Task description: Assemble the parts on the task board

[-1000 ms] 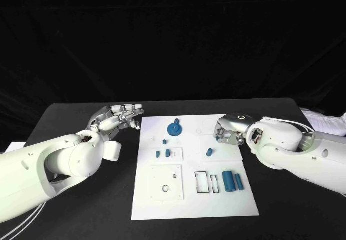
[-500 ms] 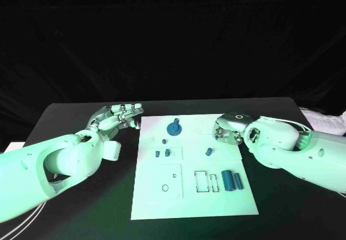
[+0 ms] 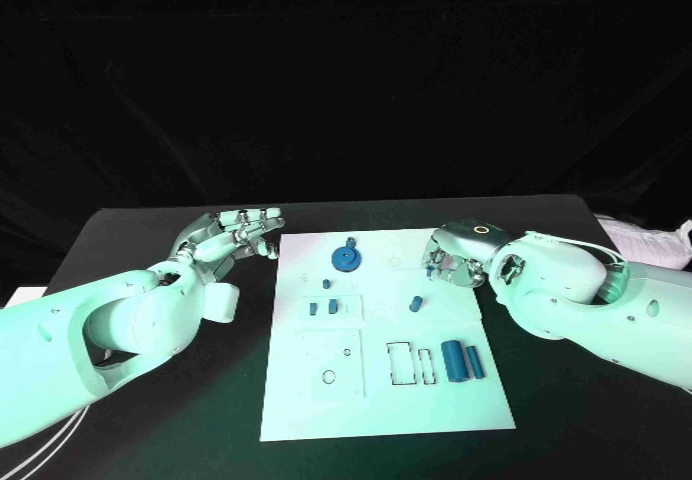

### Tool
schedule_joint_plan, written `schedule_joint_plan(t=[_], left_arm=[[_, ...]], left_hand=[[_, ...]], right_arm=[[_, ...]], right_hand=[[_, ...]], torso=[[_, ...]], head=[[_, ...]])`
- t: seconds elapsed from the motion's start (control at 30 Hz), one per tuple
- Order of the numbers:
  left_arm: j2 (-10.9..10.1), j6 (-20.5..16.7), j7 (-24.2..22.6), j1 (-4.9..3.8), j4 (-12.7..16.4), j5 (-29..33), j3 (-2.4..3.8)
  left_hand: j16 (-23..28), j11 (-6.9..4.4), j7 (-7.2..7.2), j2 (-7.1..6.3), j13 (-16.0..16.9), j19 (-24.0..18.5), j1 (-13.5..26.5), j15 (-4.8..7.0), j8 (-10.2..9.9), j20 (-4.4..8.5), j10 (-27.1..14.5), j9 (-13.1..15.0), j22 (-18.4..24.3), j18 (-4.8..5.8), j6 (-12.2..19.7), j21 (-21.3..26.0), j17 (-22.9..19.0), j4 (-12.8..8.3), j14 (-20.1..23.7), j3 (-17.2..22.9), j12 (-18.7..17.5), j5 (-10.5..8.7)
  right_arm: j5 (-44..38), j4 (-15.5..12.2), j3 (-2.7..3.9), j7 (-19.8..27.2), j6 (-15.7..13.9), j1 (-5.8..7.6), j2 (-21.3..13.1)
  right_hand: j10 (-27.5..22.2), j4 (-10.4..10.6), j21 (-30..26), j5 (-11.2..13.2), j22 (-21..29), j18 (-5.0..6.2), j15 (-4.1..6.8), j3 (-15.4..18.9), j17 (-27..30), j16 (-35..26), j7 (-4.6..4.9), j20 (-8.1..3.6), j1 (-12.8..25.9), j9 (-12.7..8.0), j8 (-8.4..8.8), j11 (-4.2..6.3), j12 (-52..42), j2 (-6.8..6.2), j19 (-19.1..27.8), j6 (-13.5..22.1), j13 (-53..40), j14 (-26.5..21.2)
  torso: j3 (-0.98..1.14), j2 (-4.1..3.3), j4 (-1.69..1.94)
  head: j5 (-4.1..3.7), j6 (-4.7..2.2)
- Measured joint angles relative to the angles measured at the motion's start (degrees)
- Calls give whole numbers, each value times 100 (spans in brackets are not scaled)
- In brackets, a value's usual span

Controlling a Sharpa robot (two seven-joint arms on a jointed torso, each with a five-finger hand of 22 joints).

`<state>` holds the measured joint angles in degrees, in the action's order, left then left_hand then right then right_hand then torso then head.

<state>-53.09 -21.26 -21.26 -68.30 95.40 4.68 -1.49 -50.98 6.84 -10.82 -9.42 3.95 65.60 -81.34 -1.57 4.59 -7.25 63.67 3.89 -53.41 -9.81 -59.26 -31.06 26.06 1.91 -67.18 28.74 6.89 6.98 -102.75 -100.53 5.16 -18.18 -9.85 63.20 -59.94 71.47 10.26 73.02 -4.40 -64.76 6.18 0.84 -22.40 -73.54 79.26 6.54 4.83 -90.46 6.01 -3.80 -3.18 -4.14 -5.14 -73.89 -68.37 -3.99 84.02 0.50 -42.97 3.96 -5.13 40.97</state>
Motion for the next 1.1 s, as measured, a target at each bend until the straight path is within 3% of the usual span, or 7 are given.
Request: schedule_joint_plan(t=[0.33,0.53,0.77,0.97,1.1], left_arm=[[15,2,1,1,-16,0,0],[33,6,1,4,-25,0,-1],[97,25,1,14,-56,0,-1],[138,51,1,26,-69,0,-2],[149,64,2,29,-69,0,-2]], left_hand=[[0,0,0,0,-1,0,0,-9,0,0,0,0,0,0,0,0,0,0,-9,0,0,0],[0,0,0,0,-1,0,0,-9,0,0,0,0,0,0,0,0,1,0,-9,0,0,0],[0,0,0,0,-1,0,0,-9,0,0,0,0,5,0,0,0,-5,0,-9,0,22,0],[0,0,0,0,-1,0,0,-9,0,0,0,0,5,0,0,0,-5,0,-9,0,22,0],[0,0,0,0,-1,0,0,-10,0,0,0,-1,5,0,0,0,-5,0,-10,0,22,0]], right_arm=[[204,-497,38,-5,-222,80,-106],[319,-837,42,6,-293,-5,69],[394,-1172,24,40,-319,-362,416],[388,-1183,-4,92,-288,-698,663],[367,-1115,-26,127,-237,-842,781]], right_hand=[[20,-36,24,30,-30,0,0,-108,-7,29,0,20,133,2,-11,-20,18,-67,-20,2,1,0],[21,-42,23,30,-34,0,0,-117,-6,29,4,20,153,9,-11,-19,21,-60,-20,5,7,0],[21,-49,23,34,-33,0,-1,-125,-5,29,17,20,175,15,-10,-19,21,-82,-19,-6,7,0],[21,-57,22,34,-28,0,-1,-133,4,29,19,20,174,17,-7,-19,21,-83,-19,-6,7,0],[20,-65,22,44,-24,0,-1,-140,4,29,25,20,174,18,-3,-20,21,-83,-19,0,8,0]], torso=[[-2,0,3],[-2,-2,10],[-25,1,21],[-49,8,10],[-70,12,2]], head=[[-3,-7],[59,21],[171,85],[258,133],[301,160]])
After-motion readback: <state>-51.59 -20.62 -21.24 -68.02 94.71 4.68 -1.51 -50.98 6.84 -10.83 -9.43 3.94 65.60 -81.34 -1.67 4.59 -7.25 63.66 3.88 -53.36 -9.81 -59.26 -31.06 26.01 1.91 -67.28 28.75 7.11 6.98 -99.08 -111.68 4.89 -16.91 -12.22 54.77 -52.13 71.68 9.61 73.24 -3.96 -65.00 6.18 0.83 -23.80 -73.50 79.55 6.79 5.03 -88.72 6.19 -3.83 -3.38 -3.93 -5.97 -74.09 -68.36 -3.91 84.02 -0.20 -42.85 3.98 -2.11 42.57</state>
